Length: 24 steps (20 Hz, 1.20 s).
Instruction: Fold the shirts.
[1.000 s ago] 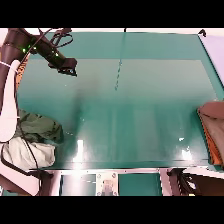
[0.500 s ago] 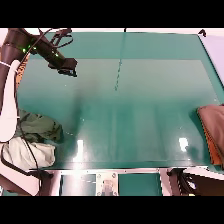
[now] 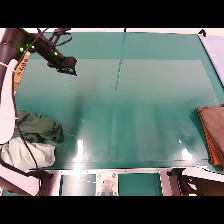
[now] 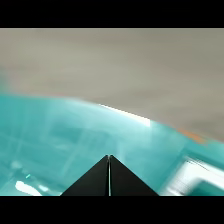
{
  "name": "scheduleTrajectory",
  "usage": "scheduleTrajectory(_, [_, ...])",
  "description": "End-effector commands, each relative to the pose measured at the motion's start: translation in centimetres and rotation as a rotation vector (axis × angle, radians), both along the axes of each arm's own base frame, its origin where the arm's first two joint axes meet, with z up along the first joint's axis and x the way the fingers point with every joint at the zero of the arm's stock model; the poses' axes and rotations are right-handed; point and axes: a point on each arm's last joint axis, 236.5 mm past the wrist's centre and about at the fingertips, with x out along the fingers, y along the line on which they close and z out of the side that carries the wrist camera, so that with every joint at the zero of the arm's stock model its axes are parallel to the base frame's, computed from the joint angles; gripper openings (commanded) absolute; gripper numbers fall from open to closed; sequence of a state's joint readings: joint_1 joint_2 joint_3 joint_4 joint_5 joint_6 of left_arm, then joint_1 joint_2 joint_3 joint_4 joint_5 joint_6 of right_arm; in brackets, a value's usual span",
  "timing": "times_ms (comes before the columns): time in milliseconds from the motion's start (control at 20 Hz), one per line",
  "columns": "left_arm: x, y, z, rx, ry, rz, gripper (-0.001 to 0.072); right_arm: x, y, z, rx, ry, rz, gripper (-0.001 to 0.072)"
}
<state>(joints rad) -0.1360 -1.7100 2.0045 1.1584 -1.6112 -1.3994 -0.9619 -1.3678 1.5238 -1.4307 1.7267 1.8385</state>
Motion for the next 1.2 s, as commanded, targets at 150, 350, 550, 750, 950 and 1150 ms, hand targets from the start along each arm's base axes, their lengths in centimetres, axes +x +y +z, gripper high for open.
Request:
scheduleTrajectory(150, [-3.5,-0.1,2.8,-0.025,-0.003,0.048,0.0022,16.3,16.0,2.0,-0.018,-0.343,0.582,0.0016])
scheduleTrajectory(350, [-9.0,0.9,-0.7,-0.019,0.055,0.101,0.0022,15.9,28.2,-1.4,0.018,-0.368,0.855,0.0017])
scheduleTrajectory(550, [-14.3,3.2,-5.0,0.055,0.112,0.132,0.0023,14.6,35.4,-3.1,0.025,-0.408,1.025,0.0017])
scheduleTrajectory(750, [-15.1,4.2,-5.8,0.097,0.125,0.132,0.0024,13.9,38.5,-3.0,0.037,-0.422,1.119,0.0017])
scheduleTrajectory(950, [-14.8,4.1,-5.8,0.094,0.111,0.137,0.0023,13.6,39.3,-3.0,0.042,-0.423,1.138,0.0017])
scheduleTrajectory(1150, [-14.5,4.1,-5.7,0.092,0.101,0.141,0.0023,13.6,39.2,-3.0,0.042,-0.423,1.137,0.0017])
